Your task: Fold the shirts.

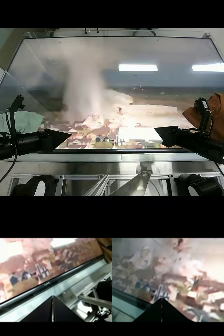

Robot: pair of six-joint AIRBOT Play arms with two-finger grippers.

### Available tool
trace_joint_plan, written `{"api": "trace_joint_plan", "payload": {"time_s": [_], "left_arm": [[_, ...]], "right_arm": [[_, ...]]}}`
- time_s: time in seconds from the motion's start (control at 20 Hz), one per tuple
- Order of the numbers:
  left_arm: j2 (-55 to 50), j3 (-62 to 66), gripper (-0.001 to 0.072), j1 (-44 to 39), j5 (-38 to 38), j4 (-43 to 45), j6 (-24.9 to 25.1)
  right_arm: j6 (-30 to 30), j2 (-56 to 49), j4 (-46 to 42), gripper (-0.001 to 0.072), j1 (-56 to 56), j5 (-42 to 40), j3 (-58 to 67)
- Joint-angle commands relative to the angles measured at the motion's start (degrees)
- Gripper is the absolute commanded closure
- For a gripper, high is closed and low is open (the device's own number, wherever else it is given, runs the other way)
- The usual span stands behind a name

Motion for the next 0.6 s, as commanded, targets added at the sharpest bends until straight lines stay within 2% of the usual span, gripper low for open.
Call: {"api": "trace_joint_plan", "payload": {"time_s": [0.0, 0.2, 0.3, 0.35, 0.4, 0.45, 0.55], "left_arm": [[0.0, 0.0, 0.0688, 0.1, 0.0, 0.0, 0.1], [-0.2, 1.9, 0.0688, 1.2, 0.9, 2.4, -1.3], [-2.4, 8.0, 0.0685, 5.6, 2.2, 11.9, -4.8], [-4.2, 11.5, 0.0539, 9.0, 2.4, 17.8, -5.9], [-6.7, 15.1, 0.0351, 13.3, 2.8, 23.6, -7.1], [-9.5, 18.0, 0.0274, 17.2, 3.9, 28.7, -7.9], [-15.0, 21.2, -0.0005, 23.8, 6.1, 35.2, -11.7]], "right_arm": [[0.0, 0.0, 0.0, 0.0692, 0.1, 0.0, 0.0], [0.0, 0.0, 0.0, 0.0692, 0.1, 0.0, 0.0], [0.0, 0.0, 0.0, 0.0692, 0.1, 0.0, 0.0], [0.0, 0.0, 0.0, 0.0692, 0.1, 0.0, 0.0], [0.0, 0.0, 0.0, 0.0692, 0.1, 0.0, 0.0], [0.0, 0.0, 0.0, 0.0692, 0.1, 0.0, 0.0], [0.0, 0.0, 0.0, 0.0692, 0.1, 0.0, 0.0]]}}
